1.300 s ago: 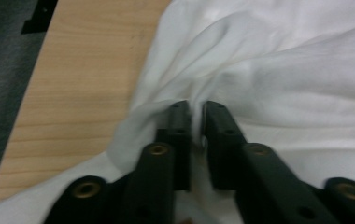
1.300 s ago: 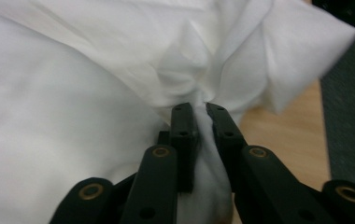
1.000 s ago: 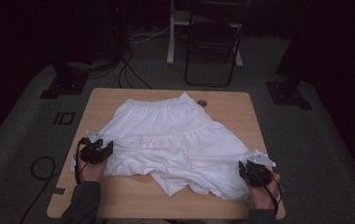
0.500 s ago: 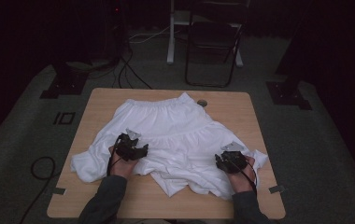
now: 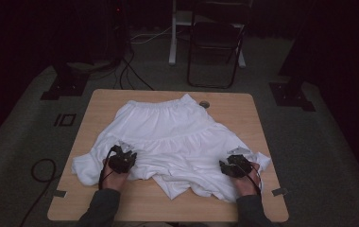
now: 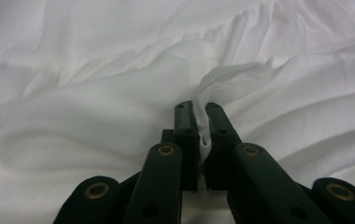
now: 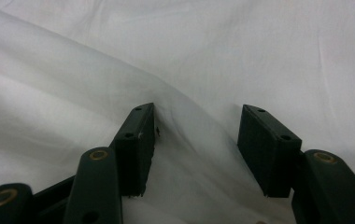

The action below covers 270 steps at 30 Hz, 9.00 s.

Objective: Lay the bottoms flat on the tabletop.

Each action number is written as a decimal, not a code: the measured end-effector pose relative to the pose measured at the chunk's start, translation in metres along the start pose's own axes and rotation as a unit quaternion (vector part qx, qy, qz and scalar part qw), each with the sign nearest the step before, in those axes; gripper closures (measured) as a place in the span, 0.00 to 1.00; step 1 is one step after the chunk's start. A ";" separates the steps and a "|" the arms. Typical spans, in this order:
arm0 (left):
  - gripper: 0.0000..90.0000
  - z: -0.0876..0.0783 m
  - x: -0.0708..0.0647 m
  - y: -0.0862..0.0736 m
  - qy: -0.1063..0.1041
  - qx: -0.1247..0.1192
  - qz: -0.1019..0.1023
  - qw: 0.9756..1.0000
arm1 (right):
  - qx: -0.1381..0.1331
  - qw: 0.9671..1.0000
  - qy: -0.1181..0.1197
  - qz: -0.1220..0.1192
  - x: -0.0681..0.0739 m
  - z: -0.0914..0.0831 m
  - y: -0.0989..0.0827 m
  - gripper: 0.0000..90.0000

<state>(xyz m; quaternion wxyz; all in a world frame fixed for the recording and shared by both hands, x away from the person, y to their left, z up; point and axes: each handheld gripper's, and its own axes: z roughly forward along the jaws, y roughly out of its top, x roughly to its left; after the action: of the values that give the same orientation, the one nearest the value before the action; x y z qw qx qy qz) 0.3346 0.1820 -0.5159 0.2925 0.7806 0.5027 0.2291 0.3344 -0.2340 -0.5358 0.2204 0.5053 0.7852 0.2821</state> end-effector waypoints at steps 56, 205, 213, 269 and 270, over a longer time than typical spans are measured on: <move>0.60 -0.034 0.032 -0.001 0.014 -0.030 -0.045 0.998 | 0.004 0.999 -0.012 0.037 -0.011 -0.001 -0.003 0.50; 0.40 -0.016 0.010 -0.059 0.052 -0.023 -0.091 0.994 | -0.004 0.999 -0.016 0.032 -0.008 -0.014 -0.016 0.59; 0.40 -0.040 -0.016 -0.082 0.049 -0.023 -0.085 0.995 | 0.006 0.999 -0.018 0.037 -0.006 -0.043 -0.046 0.61; 0.43 0.018 0.035 -0.026 0.028 -0.032 -0.059 0.997 | -0.027 0.999 -0.023 0.028 -0.019 0.014 0.006 0.51; 0.43 0.021 0.038 -0.022 0.029 -0.032 -0.061 0.997 | -0.029 0.999 -0.024 0.029 -0.021 0.017 0.009 0.51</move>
<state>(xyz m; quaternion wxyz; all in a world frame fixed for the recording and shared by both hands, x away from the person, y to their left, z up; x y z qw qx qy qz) 0.3489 0.2194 -0.5444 0.3161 0.7316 0.5502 0.2492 0.3593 -0.2463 -0.5410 0.2453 0.5274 0.7565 0.2989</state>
